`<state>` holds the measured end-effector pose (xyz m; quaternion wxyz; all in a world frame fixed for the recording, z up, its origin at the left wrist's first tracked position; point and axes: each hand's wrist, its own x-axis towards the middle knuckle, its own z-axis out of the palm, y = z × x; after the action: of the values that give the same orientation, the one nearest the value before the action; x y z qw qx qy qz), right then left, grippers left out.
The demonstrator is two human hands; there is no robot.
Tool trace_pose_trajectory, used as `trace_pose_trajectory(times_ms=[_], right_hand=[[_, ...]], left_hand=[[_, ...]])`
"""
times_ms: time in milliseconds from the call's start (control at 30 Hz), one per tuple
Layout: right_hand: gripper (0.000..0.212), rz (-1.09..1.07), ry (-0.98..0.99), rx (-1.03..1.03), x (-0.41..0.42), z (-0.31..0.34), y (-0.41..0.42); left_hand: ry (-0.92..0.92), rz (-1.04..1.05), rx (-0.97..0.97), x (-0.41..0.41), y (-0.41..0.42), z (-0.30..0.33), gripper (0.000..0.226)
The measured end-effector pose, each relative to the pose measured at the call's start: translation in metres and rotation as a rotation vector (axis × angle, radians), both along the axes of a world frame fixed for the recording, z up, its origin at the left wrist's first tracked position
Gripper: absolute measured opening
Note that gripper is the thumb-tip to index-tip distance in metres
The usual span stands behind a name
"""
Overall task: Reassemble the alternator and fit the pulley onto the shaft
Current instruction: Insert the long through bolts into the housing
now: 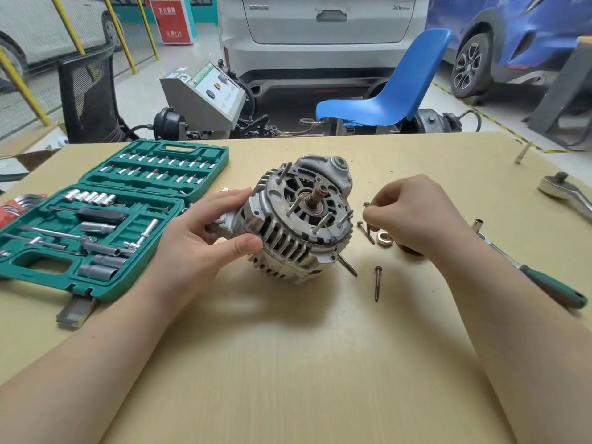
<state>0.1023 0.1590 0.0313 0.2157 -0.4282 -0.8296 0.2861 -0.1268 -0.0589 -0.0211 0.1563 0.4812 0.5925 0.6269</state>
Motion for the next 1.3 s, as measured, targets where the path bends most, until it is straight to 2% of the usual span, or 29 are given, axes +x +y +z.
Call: trace_pose_trajectory(times_ms=[167, 233, 333, 400, 500, 667, 800, 867, 900, 1033, 1100, 1167, 1300], right_hand=[[0.006, 0.033, 0.301, -0.123, -0.002, 0.003, -0.005], [0.002, 0.038, 0.311, -0.13, -0.004, 0.0, -0.006], [0.004, 0.077, 0.019, 0.051, -0.006, -0.008, -0.005], [0.008, 0.159, -0.212, 0.092, -0.007, -0.012, -0.006], [0.018, 0.251, -0.396, 0.143, -0.007, -0.017, -0.008], [0.032, 0.323, -0.393, 0.151, -0.009, -0.02, -0.013], [0.023, 0.424, -0.401, 0.075, -0.006, -0.009, -0.015], [0.01, 0.485, -0.41, 0.003, -0.004, -0.007, -0.019], [0.013, 0.489, -0.411, -0.003, -0.005, -0.007, -0.021], [0.053, 0.486, -0.496, 0.102, -0.008, -0.012, -0.029], [0.06, 0.488, -0.528, 0.113, -0.008, -0.012, -0.031], [0.056, 0.498, -0.516, 0.104, -0.01, -0.014, -0.032], [0.026, 0.445, -0.503, 0.109, -0.013, -0.017, -0.029]], left_hand=[[0.125, 0.008, -0.005, -0.004, -0.002, -0.002, 0.071], [0.177, 0.023, -0.004, -0.004, -0.002, -0.001, 0.072], [0.201, 0.032, 0.001, -0.001, -0.003, -0.001, 0.072], [0.19, 0.026, -0.001, 0.001, -0.003, 0.001, 0.074], [0.171, 0.018, 0.009, 0.003, -0.003, 0.001, 0.074], [0.161, 0.0, 0.023, 0.002, -0.003, 0.003, 0.07], [0.15, -0.021, 0.03, 0.0, -0.001, 0.004, 0.061], [0.145, -0.023, 0.041, -0.002, 0.0, 0.004, 0.062], [0.144, -0.021, 0.045, -0.002, 0.001, 0.003, 0.064], [0.134, -0.024, 0.044, -0.006, 0.003, 0.0, 0.065], [0.122, -0.017, 0.031, -0.008, 0.004, -0.002, 0.068], [0.104, -0.002, 0.017, -0.009, 0.006, -0.002, 0.064], [0.039, 0.014, 0.006, -0.01, 0.009, -0.001, 0.05]])
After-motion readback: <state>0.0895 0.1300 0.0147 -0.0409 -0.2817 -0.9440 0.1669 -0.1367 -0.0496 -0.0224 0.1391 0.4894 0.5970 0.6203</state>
